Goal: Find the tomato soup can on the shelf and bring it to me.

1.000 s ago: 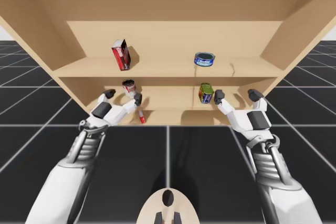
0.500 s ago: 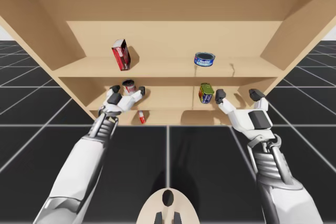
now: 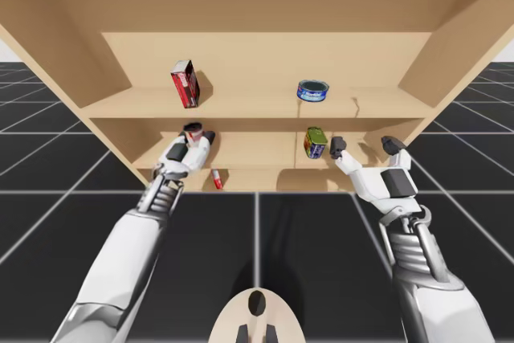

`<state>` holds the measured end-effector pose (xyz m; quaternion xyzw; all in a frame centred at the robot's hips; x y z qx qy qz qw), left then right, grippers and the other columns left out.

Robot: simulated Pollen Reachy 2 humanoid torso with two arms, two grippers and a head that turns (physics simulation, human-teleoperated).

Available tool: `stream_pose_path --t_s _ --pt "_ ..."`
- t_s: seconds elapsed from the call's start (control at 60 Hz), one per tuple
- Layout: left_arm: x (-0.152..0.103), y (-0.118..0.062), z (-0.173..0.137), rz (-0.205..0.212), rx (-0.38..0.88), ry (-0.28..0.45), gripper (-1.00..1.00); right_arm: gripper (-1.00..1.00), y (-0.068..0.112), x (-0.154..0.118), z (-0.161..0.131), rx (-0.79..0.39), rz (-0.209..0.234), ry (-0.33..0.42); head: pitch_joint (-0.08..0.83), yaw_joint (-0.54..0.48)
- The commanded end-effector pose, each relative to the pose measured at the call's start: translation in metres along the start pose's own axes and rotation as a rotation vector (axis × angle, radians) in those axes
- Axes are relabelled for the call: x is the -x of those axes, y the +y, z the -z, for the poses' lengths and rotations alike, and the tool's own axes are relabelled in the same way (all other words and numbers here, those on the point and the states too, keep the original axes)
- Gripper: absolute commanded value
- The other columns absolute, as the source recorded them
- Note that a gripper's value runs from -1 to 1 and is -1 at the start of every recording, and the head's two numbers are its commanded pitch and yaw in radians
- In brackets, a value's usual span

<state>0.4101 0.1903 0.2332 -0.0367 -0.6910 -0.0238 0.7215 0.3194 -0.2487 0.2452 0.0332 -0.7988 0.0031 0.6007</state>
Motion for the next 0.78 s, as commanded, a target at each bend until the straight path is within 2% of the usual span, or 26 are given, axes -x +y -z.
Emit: stream_pose_path --t_s 0.017,0.3,0.467,0.583,0.7,0.783 --pt "-0.018 -0.009 -0.01 -0.002 0.019 -0.078 1.0 -1.0 0.0 0.0 0.0 0.001 0.003 0.0 0.398 0.27" --pt "-0.046 -0.017 -0.042 0.049 0.04 -0.159 1.0 -1.0 -0.001 0.0 0.001 0.003 0.001 -0.003 0.387 0.28" --pt "-0.049 -0.019 -0.063 0.061 0.055 -0.151 1.0 -1.0 -0.001 0.0 0.0 0.001 -0.001 -0.003 0.381 0.27" --pt "-0.051 -0.017 -0.085 0.025 0.085 -0.128 1.0 -1.0 -0.001 0.0 0.0 -0.001 -0.006 -0.003 0.38 0.27" --pt "-0.051 -0.016 -0.116 0.041 0.1 -0.128 1.0 -1.0 -0.001 0.0 -0.001 -0.014 -0.004 -0.01 0.381 0.27" --pt "-0.049 -0.017 -0.14 0.068 0.115 -0.126 1.0 -1.0 0.0 0.002 -0.001 -0.032 -0.009 -0.012 0.384 0.26"
